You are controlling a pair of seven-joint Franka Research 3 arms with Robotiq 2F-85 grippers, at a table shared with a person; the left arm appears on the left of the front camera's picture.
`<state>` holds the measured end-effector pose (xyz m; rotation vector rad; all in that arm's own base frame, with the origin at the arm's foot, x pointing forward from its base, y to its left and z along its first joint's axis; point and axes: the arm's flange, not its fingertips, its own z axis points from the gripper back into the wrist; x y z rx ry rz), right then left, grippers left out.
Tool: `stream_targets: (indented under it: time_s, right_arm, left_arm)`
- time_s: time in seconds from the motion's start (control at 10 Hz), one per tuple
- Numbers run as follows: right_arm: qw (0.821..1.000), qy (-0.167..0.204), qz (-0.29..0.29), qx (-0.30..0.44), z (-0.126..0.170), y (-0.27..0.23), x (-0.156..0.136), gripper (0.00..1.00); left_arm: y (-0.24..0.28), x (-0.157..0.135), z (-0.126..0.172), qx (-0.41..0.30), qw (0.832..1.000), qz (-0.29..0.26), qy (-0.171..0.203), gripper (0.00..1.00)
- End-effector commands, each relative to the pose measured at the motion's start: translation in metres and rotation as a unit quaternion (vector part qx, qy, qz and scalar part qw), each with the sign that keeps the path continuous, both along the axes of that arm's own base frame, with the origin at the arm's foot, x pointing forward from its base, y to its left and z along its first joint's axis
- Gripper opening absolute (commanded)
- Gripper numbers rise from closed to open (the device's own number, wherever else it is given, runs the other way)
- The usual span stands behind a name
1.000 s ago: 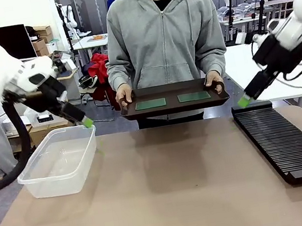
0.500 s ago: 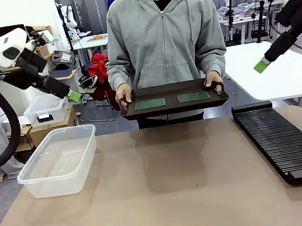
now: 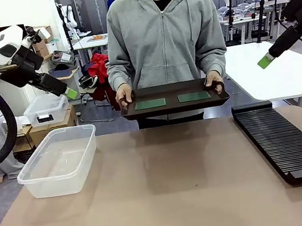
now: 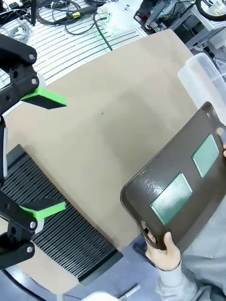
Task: Sort PCBs into racks and boxes based on the side picked up.
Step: Pick up the Blank PCB handed by the Human.
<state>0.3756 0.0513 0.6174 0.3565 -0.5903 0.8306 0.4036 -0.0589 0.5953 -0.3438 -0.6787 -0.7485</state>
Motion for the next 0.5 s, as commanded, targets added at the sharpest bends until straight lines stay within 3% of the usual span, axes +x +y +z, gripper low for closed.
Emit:
stream_targets:
  time_s: [0.0,0.4]
  right_arm:
    - [1.0,-0.016,0.021,-0.002,0.008,-0.019,-0.007,1.0]
    - [0.996,-0.038,0.082,0.007,0.04,-0.07,-0.032,1.0]
  left_arm:
    - [0.015,-0.006,0.01,-0.011,0.999,-0.027,-0.016,1.0]
    - [0.045,-0.025,0.029,0.009,0.999,-0.029,-0.021,1.0]
